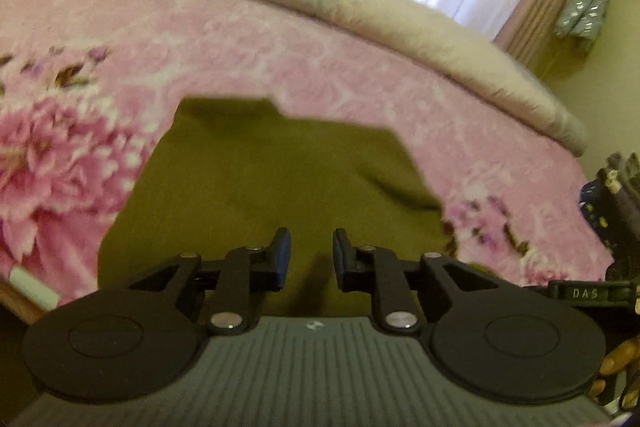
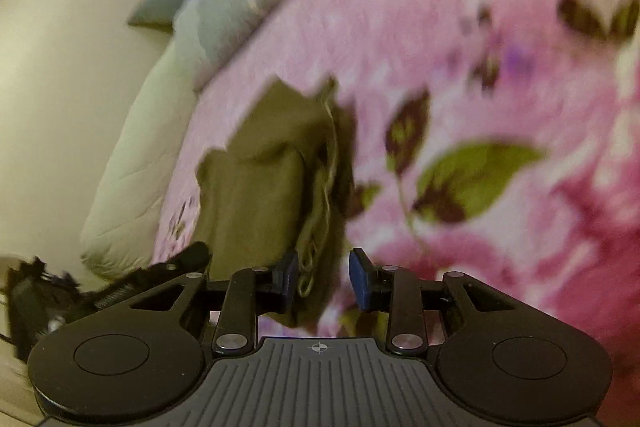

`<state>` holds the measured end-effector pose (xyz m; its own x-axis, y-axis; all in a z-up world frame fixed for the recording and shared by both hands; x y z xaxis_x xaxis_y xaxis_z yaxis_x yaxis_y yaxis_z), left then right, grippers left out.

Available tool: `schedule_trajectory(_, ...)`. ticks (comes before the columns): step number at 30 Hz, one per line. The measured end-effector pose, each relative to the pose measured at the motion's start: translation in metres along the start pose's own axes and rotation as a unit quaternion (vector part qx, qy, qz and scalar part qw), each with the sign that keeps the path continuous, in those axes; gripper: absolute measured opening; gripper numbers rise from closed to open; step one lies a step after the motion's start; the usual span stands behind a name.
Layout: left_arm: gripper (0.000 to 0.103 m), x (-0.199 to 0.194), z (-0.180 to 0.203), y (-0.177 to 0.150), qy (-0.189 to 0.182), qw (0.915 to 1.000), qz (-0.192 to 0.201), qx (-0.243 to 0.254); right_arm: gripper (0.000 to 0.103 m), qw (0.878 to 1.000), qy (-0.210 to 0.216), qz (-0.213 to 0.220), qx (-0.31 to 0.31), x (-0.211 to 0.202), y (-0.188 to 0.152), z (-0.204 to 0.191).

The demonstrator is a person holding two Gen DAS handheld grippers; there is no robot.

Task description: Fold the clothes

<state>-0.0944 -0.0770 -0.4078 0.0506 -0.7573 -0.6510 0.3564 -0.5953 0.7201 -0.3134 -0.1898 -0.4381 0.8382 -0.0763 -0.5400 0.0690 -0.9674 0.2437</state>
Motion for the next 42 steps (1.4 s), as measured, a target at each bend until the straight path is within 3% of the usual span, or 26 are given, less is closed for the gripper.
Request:
schedule_trajectory(3,0.018,0.011,0.001,-0.010,-0.001,0.9997,-0.024,0.001,0.033,0.998,0.011,0.040,-0.047,-0.007,-0.001,-0.022)
schedule_trajectory(5,0.018,0.016,-0.002,-0.018,-0.001,0.9996,-0.027,-0.009,0.033,0.997,0.017,0.030,-0.067,0.006,-0.014,-0.031)
schedule_trajectory(8,0.018,0.003,-0.007,-0.013,-0.003,0.9994,-0.016,-0.031,0.033,0.995,-0.061,-0.002,-0.081,0.031,-0.035,-0.015)
schedule_trajectory(11,0.018,-0.006,-0.014,-0.011,0.015,0.9996,-0.015,-0.016,0.033,0.998,-0.048,0.003,-0.051,0.023,-0.032,-0.008)
schedule_trajectory(16,0.020,-0.008,-0.022,-0.004,0.032,0.9991,-0.027,0.005,0.033,0.992,-0.098,0.035,-0.072,-0.005,-0.013,-0.002)
schedule_trajectory(19,0.021,-0.005,-0.025,0.006,0.050,0.9982,-0.023,0.024,0.033,0.990,-0.103,0.045,-0.081,-0.009,-0.008,-0.012)
schedule_trajectory(23,0.024,0.005,-0.016,0.012,0.025,0.9983,-0.020,0.049,0.033,0.989,-0.086,0.053,-0.111,0.010,-0.003,-0.031)
schedule_trajectory(25,0.021,0.012,-0.018,0.012,0.028,0.9978,-0.028,0.054,0.033,0.988,-0.093,0.045,-0.118,0.014,-0.006,-0.032)
schedule_trajectory(27,0.021,0.017,-0.022,0.015,0.027,0.9978,-0.028,0.054,0.033,0.984,-0.129,0.039,-0.113,0.026,-0.005,-0.027)
schedule_trajectory(29,0.018,0.018,-0.028,0.030,0.020,0.9987,-0.012,0.046,0.033,0.986,-0.106,0.061,-0.117,0.019,0.002,-0.039)
schedule_trajectory(32,0.015,0.029,-0.033,0.057,0.016,0.9986,0.012,0.050,0.033,0.979,-0.106,0.096,-0.146,0.018,0.023,-0.057)
schedule_trajectory(38,0.017,0.096,-0.040,0.067,0.000,0.9984,-0.012,0.056,0.033,0.968,-0.106,0.105,-0.204,0.070,0.048,-0.079)
schedule_trajectory(42,0.018,0.109,-0.048,0.060,-0.006,0.9985,0.010,0.054,0.033,0.957,-0.157,0.095,-0.223,0.108,0.052,-0.050)
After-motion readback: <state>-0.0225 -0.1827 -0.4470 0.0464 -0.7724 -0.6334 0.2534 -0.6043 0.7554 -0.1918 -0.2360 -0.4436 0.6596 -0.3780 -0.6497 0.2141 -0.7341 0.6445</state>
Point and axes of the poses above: each gripper's, at about its wrist camera, not at the fingertips, and x roughly the way its jaws point, z to its right, y to its top, the point moved 10 cm from there along x, roughly the way its jaws point, and after that the axes turned 8 degrees about x, right-handed, at the moved point
